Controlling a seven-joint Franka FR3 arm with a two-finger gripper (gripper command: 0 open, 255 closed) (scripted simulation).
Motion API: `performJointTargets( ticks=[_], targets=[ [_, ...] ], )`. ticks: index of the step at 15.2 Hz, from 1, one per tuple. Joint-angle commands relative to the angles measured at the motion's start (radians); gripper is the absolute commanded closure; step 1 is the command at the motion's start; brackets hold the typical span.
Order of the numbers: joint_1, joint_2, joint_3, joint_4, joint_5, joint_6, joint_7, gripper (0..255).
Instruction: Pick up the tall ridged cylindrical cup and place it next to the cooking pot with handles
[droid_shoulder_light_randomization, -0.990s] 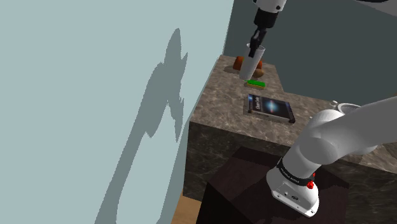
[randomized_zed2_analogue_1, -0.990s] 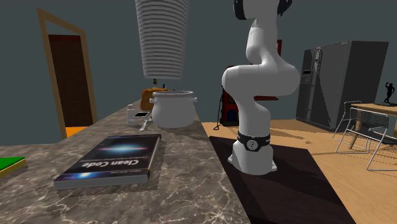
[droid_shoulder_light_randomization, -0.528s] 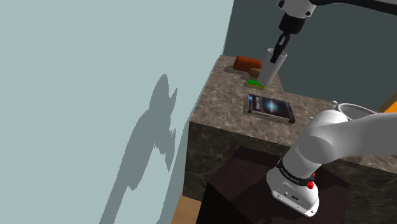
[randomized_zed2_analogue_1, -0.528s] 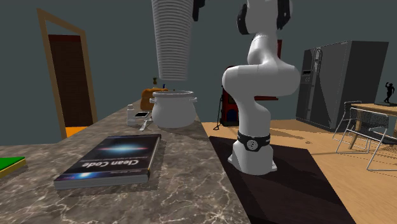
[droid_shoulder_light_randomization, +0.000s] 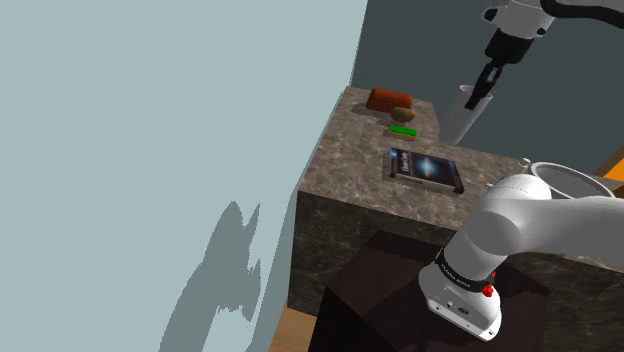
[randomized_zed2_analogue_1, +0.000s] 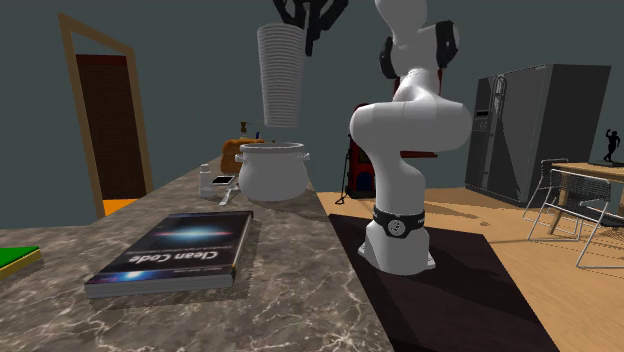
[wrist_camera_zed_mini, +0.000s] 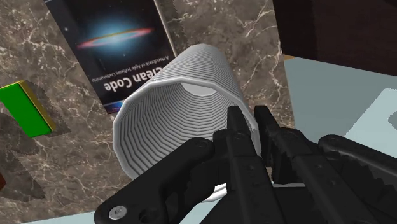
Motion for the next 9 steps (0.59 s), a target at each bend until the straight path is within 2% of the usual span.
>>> performJointTargets(
  ticks=[1,9],
  targets=[
    [-0.019,-0.051,-0.026,0.005,-0.030,-0.050,-0.043,255],
    [-0.085,-0.220,-0.126,0.027,-0.159,-0.204,-0.206,255]
  ],
)
